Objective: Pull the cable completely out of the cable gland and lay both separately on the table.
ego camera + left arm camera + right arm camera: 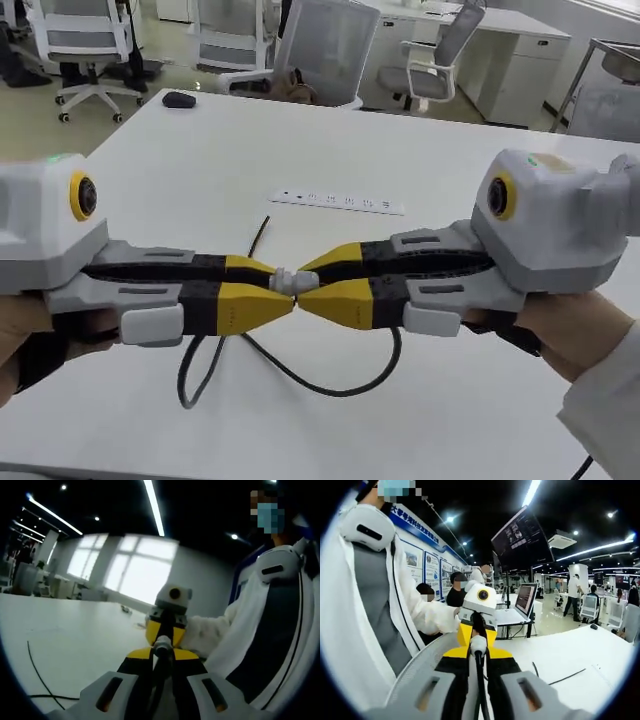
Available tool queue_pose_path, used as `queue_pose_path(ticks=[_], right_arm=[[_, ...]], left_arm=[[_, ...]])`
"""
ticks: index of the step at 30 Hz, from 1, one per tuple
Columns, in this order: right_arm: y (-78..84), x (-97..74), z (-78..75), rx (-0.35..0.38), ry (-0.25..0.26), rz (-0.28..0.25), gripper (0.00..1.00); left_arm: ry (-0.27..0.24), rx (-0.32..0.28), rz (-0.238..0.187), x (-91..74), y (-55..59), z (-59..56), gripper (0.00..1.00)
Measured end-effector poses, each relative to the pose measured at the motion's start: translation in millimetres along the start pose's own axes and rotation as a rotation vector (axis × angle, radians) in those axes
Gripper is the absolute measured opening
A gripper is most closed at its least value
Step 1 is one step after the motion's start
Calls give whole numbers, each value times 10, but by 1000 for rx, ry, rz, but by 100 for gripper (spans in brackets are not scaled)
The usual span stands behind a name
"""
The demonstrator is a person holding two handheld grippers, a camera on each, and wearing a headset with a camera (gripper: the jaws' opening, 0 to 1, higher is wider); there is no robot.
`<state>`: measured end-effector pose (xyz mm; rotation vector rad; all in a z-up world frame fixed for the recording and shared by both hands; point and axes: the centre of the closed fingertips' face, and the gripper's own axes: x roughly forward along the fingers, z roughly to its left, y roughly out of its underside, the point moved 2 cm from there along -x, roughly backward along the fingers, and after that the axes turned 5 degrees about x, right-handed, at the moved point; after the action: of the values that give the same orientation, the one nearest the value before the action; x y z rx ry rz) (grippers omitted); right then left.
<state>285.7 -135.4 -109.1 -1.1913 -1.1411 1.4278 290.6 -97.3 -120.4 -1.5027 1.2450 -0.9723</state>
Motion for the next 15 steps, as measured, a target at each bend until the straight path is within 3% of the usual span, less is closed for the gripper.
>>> queue_pose_path(ticks=[3,7,9,11,13,15], right_arm=[[39,8,-4,-52,2,13,11],[56,16,-35,-42,8,10,11],[51,7,-86,65,22,-17,12],[57,-11,-79,214,-7,-36,14],[-22,-39,-106,323,-25,-125,31],[-85,-70,-87,506,-75,-187,39]], left_arm=[[1,-21,3,-1,23,12,14],[-7,-7,4,-2,24,12,15],[-36,74,-19,-13,-30,43,15],[-32,107,-49,-24,-99,10,15],[-51,193,-76,-51,-187,6,15],[-64,262,-75,-73,-234,-7,15]])
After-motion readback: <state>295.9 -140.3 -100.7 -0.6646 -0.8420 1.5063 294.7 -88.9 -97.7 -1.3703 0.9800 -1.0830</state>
